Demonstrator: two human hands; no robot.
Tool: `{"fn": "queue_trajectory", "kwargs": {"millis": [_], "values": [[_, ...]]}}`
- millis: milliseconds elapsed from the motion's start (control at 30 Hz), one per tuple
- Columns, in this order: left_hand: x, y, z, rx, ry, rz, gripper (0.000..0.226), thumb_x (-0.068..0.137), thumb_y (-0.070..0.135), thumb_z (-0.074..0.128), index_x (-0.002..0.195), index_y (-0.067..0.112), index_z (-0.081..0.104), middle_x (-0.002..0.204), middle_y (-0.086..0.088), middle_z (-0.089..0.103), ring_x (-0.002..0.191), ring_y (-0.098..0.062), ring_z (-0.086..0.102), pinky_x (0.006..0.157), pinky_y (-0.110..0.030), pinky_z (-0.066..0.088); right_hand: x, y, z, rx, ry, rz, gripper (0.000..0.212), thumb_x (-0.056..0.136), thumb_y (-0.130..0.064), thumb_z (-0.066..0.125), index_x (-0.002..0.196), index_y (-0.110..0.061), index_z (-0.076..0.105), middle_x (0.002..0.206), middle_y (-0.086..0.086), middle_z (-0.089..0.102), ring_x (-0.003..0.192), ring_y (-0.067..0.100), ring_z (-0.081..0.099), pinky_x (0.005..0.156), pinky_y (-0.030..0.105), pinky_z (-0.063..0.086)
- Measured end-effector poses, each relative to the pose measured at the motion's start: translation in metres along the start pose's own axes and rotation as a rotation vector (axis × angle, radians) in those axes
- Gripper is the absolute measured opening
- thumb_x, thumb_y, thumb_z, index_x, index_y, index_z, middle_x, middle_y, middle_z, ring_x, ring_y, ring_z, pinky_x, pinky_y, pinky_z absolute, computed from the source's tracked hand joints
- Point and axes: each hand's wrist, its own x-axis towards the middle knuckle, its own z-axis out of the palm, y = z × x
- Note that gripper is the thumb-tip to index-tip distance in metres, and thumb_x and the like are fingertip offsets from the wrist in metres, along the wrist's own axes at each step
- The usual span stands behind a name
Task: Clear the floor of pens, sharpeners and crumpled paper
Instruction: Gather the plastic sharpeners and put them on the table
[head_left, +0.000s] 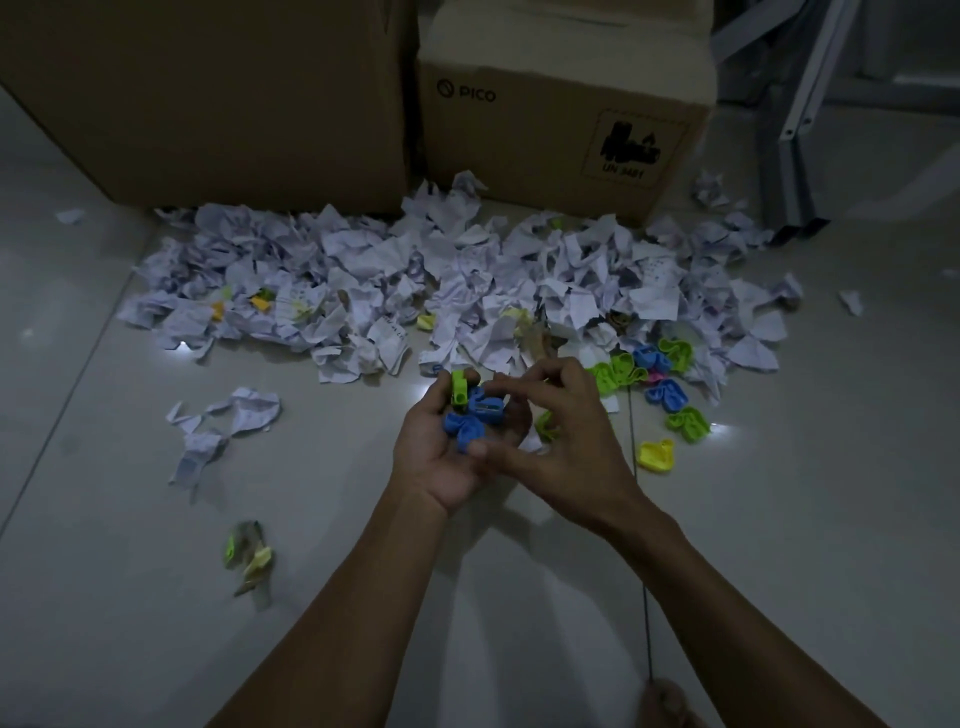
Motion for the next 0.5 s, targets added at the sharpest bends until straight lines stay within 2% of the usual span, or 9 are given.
{"fn": "queue_trajectory", "kwargs": {"millis": [67,133,200,267,333,400,467,500], "values": [[0.0,-0.001,-0.003,-0.017,-0.003,-0.013,0.035,0.096,0.04,0.047,0.083,0.01,0.059,0.089,-0.014,0.063,0.073,-0.032,0.066,0.063,-0.036,0.058,0.002,0.012,-0.005,0.028,0.174,0.082,0.037,0.072,-0.039,0.079,0.106,-0.025,0.071,0.103,-0.006,0.053,0.095,0.004,0.054,0.074,0.011,0.043],[-0.003,-0.001,-0.003,-0.016,-0.012,-0.015,0.035,0.094,0.039,0.046,0.079,0.01,0.058,0.086,-0.013,0.063,0.07,-0.03,0.065,0.054,-0.028,0.052,0.007,0.032,-0.01,-0.094,0.334,0.197,0.025,0.077,-0.031,0.078,0.098,-0.02,0.071,0.098,-0.001,0.06,0.086,0.011,0.059,0.073,0.026,0.05],[-0.004,0.0,-0.008,-0.018,-0.042,-0.021,0.035,0.093,0.04,0.044,0.078,0.011,0.057,0.084,-0.009,0.061,0.066,-0.025,0.063,0.047,-0.022,0.045,0.013,0.05,-0.013,-0.245,0.352,0.277,0.022,0.079,-0.029,0.077,0.097,-0.018,0.071,0.099,0.003,0.061,0.094,0.019,0.059,0.078,0.033,0.048],[-0.005,0.001,-0.011,-0.011,-0.053,-0.016,0.034,0.094,0.04,0.041,0.078,0.013,0.055,0.083,-0.007,0.058,0.061,-0.021,0.059,0.044,-0.02,0.04,0.018,0.057,-0.011,-0.337,0.306,0.295,0.027,0.078,-0.033,0.075,0.099,-0.018,0.07,0.101,0.003,0.057,0.102,0.022,0.055,0.077,0.031,0.042],[-0.006,0.002,-0.013,0.003,-0.045,0.004,0.034,0.094,0.04,0.041,0.079,0.013,0.055,0.083,-0.007,0.057,0.062,-0.02,0.056,0.046,-0.022,0.039,0.025,0.056,-0.006,-0.451,0.251,0.275,0.034,0.076,-0.04,0.074,0.103,-0.02,0.069,0.102,0.002,0.052,0.104,0.022,0.05,0.072,0.029,0.036],[-0.006,0.001,-0.013,0.006,-0.018,0.031,0.032,0.094,0.038,0.044,0.081,0.012,0.057,0.086,-0.01,0.06,0.068,-0.024,0.06,0.054,-0.025,0.047,0.031,0.056,-0.001,-0.556,0.194,0.234,0.042,0.073,-0.046,0.073,0.107,-0.022,0.067,0.102,0.003,0.051,0.104,0.025,0.048,0.072,0.031,0.038],[-0.007,0.0,-0.013,-0.029,-0.004,0.051,0.03,0.093,0.035,0.048,0.082,0.01,0.059,0.095,-0.016,0.066,0.083,-0.033,0.067,0.072,-0.036,0.055,0.035,0.057,0.002,-0.591,0.162,0.219,0.047,0.072,-0.048,0.074,0.112,-0.023,0.067,0.103,0.005,0.052,0.104,0.028,0.048,0.075,0.034,0.043],[-0.009,0.0,-0.012,-0.051,-0.006,0.052,0.029,0.093,0.033,0.049,0.082,0.009,0.06,0.103,-0.018,0.067,0.094,-0.037,0.067,0.085,-0.042,0.053,0.036,0.057,0.003,-0.592,0.156,0.224,0.045,0.074,-0.047,0.074,0.112,-0.023,0.068,0.103,0.006,0.052,0.105,0.029,0.048,0.076,0.035,0.044]]}}
